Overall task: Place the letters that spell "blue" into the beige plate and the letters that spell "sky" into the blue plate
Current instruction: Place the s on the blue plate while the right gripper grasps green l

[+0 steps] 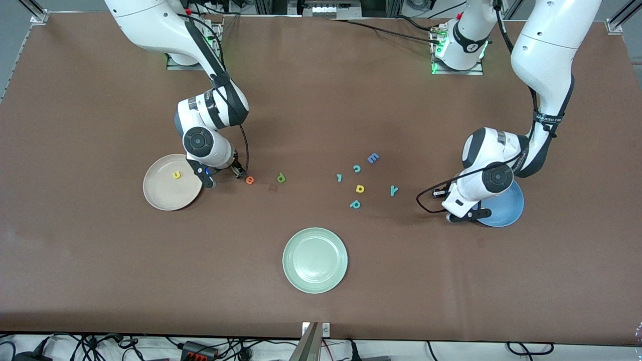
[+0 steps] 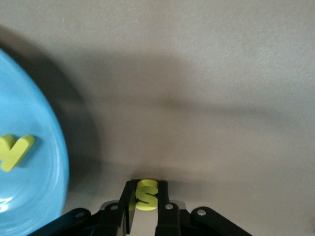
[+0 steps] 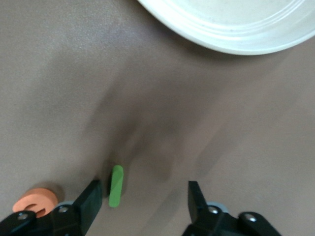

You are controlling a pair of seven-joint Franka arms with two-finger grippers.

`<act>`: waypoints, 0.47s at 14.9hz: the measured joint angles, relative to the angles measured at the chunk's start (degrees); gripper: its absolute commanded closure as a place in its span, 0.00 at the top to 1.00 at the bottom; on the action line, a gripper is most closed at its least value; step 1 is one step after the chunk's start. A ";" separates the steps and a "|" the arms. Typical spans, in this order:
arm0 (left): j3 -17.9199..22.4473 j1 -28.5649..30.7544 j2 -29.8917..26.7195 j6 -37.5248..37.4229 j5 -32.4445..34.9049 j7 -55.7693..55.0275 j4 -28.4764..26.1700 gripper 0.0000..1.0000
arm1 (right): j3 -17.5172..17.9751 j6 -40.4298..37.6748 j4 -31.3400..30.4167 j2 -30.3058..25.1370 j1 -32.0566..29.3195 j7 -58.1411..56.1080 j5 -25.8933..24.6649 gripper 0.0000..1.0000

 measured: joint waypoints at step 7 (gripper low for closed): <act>1.05 3.68 -2.54 -12.54 0.04 12.01 5.72 0.10 | -0.02 1.37 0.12 0.16 -0.01 -0.32 0.03 0.14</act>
